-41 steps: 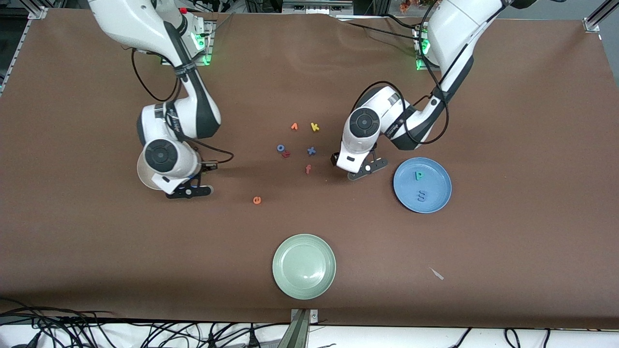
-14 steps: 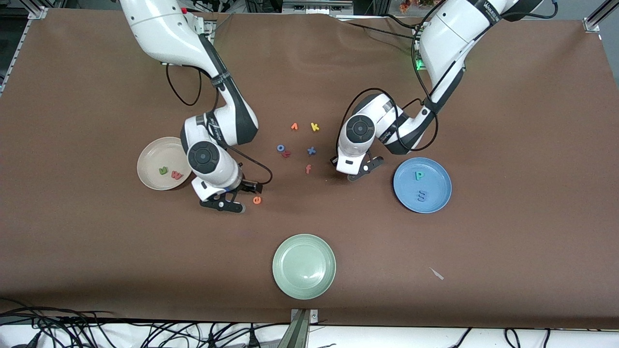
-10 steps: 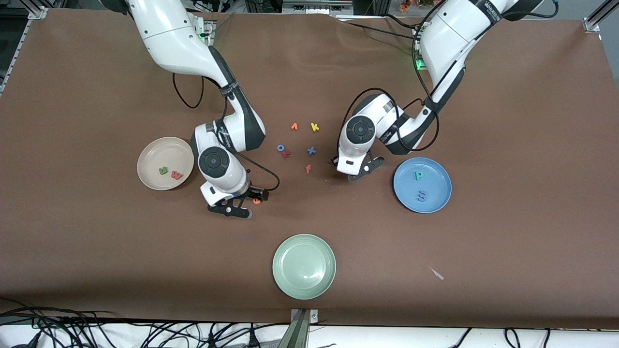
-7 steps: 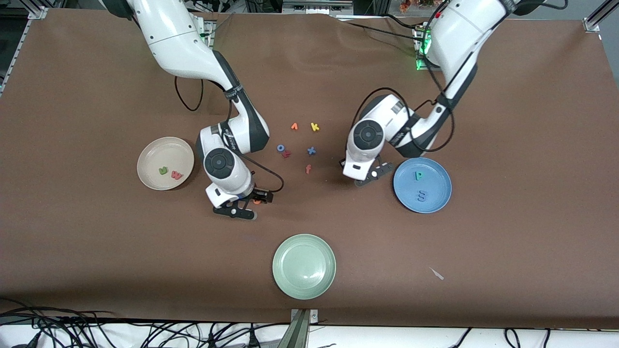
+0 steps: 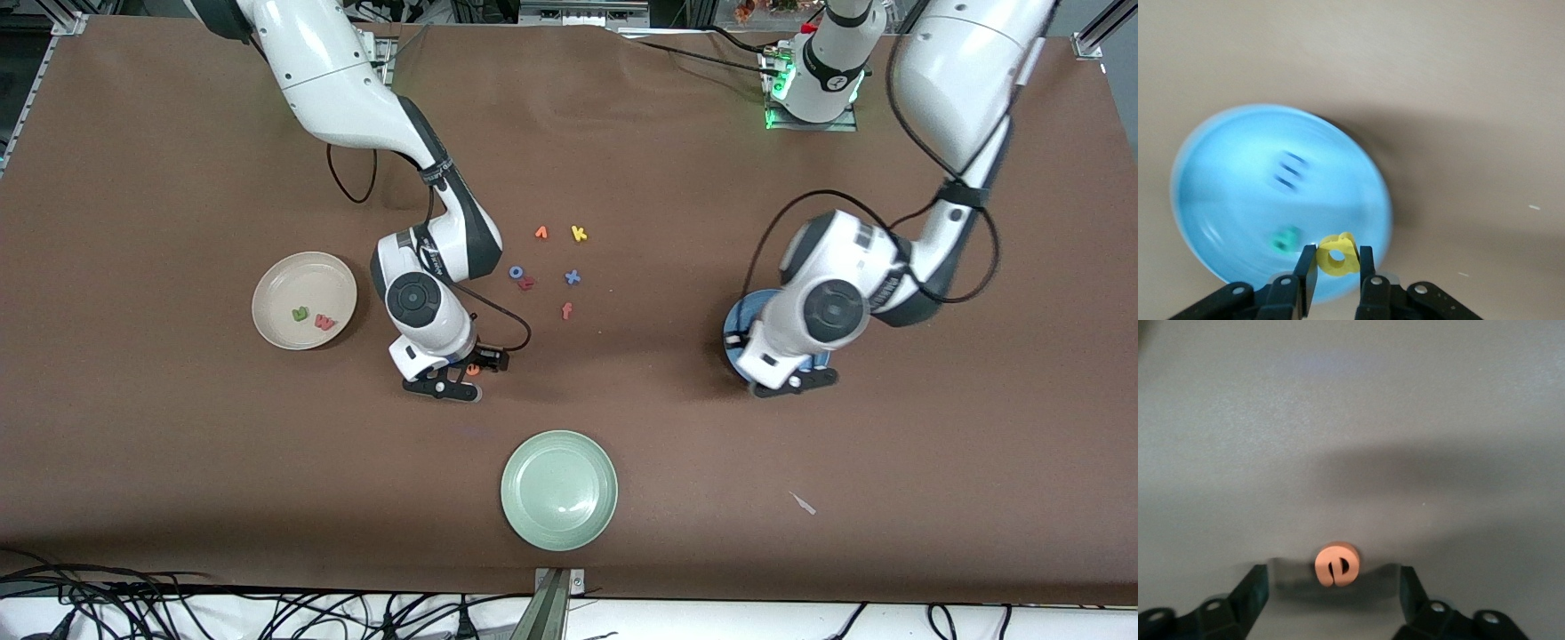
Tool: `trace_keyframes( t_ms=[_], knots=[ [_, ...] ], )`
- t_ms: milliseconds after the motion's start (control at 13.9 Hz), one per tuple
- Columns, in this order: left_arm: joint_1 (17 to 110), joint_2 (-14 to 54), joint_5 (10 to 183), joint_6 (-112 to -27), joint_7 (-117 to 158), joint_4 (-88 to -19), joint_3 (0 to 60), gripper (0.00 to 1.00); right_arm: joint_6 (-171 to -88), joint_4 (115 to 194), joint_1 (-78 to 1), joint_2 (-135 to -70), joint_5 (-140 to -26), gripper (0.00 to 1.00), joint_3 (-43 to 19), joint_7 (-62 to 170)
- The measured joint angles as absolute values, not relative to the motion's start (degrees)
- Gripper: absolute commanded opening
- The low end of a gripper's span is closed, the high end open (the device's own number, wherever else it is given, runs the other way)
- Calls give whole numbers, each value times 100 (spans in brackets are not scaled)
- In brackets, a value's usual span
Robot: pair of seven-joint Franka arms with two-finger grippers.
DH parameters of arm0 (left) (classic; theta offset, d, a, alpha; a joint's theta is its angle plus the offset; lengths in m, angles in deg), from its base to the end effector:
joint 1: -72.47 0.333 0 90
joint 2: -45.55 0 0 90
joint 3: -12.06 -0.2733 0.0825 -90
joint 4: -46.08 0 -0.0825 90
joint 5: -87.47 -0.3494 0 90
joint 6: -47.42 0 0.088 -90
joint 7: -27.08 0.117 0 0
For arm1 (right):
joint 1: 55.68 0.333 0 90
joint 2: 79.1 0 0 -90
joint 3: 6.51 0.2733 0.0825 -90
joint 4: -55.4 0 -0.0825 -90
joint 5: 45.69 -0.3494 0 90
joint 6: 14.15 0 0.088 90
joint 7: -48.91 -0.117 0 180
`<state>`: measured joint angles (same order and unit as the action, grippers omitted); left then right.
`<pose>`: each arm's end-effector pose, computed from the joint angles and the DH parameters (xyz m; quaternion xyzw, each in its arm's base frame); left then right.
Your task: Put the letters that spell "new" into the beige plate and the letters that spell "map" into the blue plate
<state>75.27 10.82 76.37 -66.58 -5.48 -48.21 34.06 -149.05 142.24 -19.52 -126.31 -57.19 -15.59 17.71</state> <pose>0.5821 -0.1687 0.2402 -0.9902 -0.0863 0.1071 0.0223 0.5762 0.3143 0.1639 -0.9966 0.0800 -0.0055 0.0194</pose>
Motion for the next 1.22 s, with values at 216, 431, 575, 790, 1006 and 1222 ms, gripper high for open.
trace_keyframes(
  t_ms=[216,431,575,790,1006,1222],
  knots=[
    [7942,931,7398,-6658,332,-4879,3401,100,-14905,14223,-1966,-12638,-5719,72,-1563,1774],
    [8027,862,7395,-6658,718,-4880,3415,100,-14905,14223,-1973,-12653,-5719,57,-1563,1776],
    [8019,868,7395,-6659,729,-4842,3487,100,-14904,14218,-1979,-12653,-5719,43,-1570,1781],
    [8002,1070,7394,-6529,871,-4718,3658,100,-14902,14198,-1992,-12652,-5719,27,-1580,1792],
    [8012,1679,7394,-5946,1390,-4465,3713,100,-14896,14178,-1995,-12641,-5755,13,-1580,1795],
    [8045,2378,7547,-5000,1759,-4136,3709,100,-14552,14053,-2003,-12644,-5792,10,-1588,1885]
  ],
)
